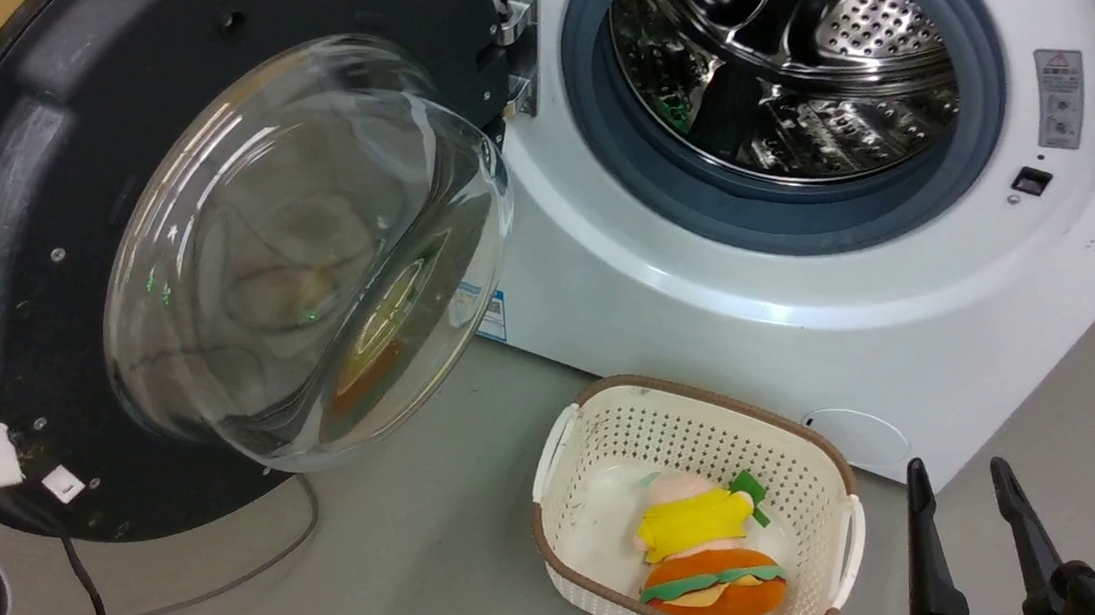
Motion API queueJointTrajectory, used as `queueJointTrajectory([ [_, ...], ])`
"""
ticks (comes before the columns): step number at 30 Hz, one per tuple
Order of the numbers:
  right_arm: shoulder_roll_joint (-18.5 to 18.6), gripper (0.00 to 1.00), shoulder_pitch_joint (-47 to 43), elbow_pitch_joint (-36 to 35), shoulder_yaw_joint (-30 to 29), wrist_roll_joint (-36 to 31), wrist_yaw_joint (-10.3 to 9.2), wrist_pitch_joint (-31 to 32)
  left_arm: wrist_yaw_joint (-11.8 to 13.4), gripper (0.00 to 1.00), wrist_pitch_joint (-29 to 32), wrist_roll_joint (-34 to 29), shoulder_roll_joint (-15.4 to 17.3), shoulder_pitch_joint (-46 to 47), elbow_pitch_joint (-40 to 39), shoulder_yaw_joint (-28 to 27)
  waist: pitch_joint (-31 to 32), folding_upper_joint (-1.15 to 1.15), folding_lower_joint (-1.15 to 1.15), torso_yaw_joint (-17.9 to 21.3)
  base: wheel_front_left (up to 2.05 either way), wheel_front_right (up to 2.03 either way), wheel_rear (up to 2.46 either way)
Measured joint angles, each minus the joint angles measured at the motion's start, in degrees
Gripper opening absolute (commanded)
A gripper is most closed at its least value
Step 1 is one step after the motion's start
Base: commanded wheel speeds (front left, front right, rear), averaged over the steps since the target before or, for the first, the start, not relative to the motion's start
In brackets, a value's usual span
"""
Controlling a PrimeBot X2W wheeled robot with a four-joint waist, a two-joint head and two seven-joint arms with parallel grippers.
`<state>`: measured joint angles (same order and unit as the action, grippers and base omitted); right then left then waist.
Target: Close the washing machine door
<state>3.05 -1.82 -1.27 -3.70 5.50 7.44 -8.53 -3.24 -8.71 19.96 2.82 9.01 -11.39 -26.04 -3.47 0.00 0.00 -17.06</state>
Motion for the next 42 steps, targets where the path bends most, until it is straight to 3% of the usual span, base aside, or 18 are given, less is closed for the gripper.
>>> queueJointTrajectory([
  [3,0.00,1.00,0.00,0.01,-0.20,0.00,0.00,-0.30,-0.49,0.00,-0.24,1.91,0.34,1.55,2.71,-1.93,-0.53,0.00,0.00,-0.81,0.00,0.00,0.00],
  [8,0.00,1.00,0.00,0.00,-0.51,0.00,0.00,-0.88,-0.99,0.00,0.40,7.17,3.76,3.74,9.51,-3.91,-1.38,0.00,0.00,-2.17,0.00,0.00,0.00],
  [14,0.00,1.00,0.01,0.01,-0.99,0.00,0.00,-1.44,-1.01,0.00,8.86,16.26,8.15,7.79,18.73,-5.79,-2.23,0.00,0.00,-3.78,0.00,0.00,0.00],
  [24,0.00,1.00,0.04,0.53,-1.19,0.00,0.00,-2.58,-1.89,0.00,24.39,28.54,13.46,13.41,29.59,-4.11,-3.16,0.00,0.00,-6.33,0.00,0.00,0.00],
  [33,0.00,1.00,0.08,0.79,-1.19,0.15,0.00,-3.58,-2.48,0.00,36.80,39.95,14.72,14.28,29.43,1.19,-3.79,0.00,0.00,-7.97,0.00,0.00,0.00],
  [42,0.00,1.00,0.07,1.01,-1.92,0.97,0.00,-4.49,-2.99,0.00,45.51,50.78,16.41,9.00,23.20,4.26,-4.29,0.00,0.00,-9.33,0.00,0.00,0.00],
])
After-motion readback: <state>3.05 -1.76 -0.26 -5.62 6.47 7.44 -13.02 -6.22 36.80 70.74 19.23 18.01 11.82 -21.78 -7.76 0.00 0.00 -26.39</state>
